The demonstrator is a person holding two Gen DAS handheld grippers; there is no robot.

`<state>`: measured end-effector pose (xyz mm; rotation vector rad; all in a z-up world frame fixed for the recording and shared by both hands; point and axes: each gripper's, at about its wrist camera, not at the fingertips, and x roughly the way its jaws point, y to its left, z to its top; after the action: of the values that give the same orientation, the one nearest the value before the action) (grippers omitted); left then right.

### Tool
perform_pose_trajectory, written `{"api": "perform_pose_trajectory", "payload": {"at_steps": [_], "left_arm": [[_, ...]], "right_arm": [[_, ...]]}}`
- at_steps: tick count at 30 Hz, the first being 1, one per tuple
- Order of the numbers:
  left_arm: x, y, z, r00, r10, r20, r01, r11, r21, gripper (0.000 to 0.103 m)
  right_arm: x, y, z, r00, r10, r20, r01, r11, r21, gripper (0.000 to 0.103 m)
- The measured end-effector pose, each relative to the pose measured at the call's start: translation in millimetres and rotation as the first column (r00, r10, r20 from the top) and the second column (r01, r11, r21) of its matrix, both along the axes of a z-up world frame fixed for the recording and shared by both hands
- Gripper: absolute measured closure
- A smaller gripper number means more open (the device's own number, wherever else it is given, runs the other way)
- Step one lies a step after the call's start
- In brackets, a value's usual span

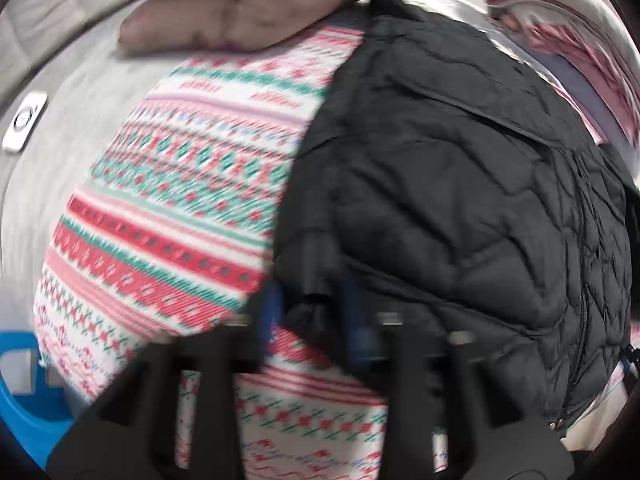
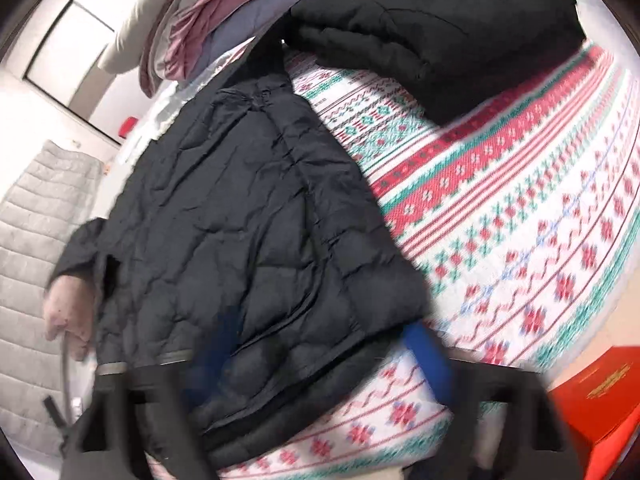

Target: Fold large clothes

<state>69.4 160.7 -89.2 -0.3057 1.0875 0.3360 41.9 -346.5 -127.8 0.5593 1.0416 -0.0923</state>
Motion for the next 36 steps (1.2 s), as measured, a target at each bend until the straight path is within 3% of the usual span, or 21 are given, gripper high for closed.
{"api": "perform_pose_trajectory", "payload": {"at_steps": [3,7,11,14,17,19,22,24,25,27,29,32,34,36], "left_arm": [[2.7,-8.6,-0.8,1.000,-0.006,-0.002,0.006,0.998,0.061,0.091],[5.2,-4.1,0.2,1.000,0.001,0.010,-0.001,0.999,0.038,0.092],[1.4,-1.2,1.5,1.000,0.010,0.014,-0.010,0.999,0.033,0.092],[-9.8,10.3,7.6,0.998,0.055,0.031,-0.054,0.998,-0.026,0.085],[-24.7,18.1,21.0,0.992,0.104,0.076,-0.100,0.993,-0.060,0.073],[-33.6,19.2,34.9,0.985,0.121,0.122,-0.112,0.991,-0.078,0.071],[-47.2,14.5,70.2,0.965,0.140,0.223,-0.125,0.989,-0.079,0.062],[-54.5,3.5,105.9,0.940,0.125,0.318,-0.117,0.992,-0.042,0.041],[-58.2,-1.1,122.3,0.925,0.117,0.362,-0.117,0.993,-0.022,0.038],[-63.6,-13.3,148.0,0.893,0.096,0.440,-0.113,0.994,0.011,0.028],[-65.6,-27.3,172.2,0.857,0.063,0.511,-0.090,0.996,0.027,0.017],[-54.3,-46.7,186.1,0.825,0.043,0.564,-0.043,0.999,-0.013,0.011],[-39.8,-59.5,181.8,0.825,0.046,0.563,-0.021,0.998,-0.051,0.010],[-23.1,-73.3,170.6,0.843,0.050,0.536,0.000,0.996,-0.093,0.010]], "right_arm": [[-2.0,-12.3,-3.8,0.999,-0.054,0.006,0.053,0.998,0.030,0.093],[-9.3,-29.8,3.3,0.988,-0.154,0.031,0.154,0.988,-0.027,0.095],[-9.7,-24.5,6.2,0.992,-0.126,0.030,0.128,0.990,-0.065,0.096],[-16.1,-26.6,12.9,0.991,-0.124,0.058,0.126,0.992,-0.021,0.095],[-30.8,-32.5,26.3,0.979,-0.164,0.121,0.163,0.987,0.017,0.093],[-41.5,-29.7,42.4,0.968,-0.161,0.191,0.161,0.987,0.015,0.092],[-55.7,-10.9,77.1,0.930,-0.107,0.353,0.138,0.988,-0.063,0.091],[-73.7,10.8,107.6,0.874,-0.058,0.482,0.171,0.966,-0.192,0.077],[-78.9,18.1,115.6,0.854,-0.038,0.518,0.178,0.958,-0.224,0.068],[-92.4,33.0,131.5,0.804,0.002,0.595,0.204,0.939,-0.279,0.000],[-92.1,40.3,136.1,0.784,0.024,0.621,0.204,0.934,-0.294,0.000],[-74.3,43.9,134.9,0.826,0.041,0.563,0.158,0.941,-0.300,0.000],[-67.7,44.3,132.8,0.838,0.042,0.545,0.139,0.948,-0.286,0.000],[-73.2,41.5,136.8,0.824,0.038,0.566,0.142,0.952,-0.271,0.000]]}}
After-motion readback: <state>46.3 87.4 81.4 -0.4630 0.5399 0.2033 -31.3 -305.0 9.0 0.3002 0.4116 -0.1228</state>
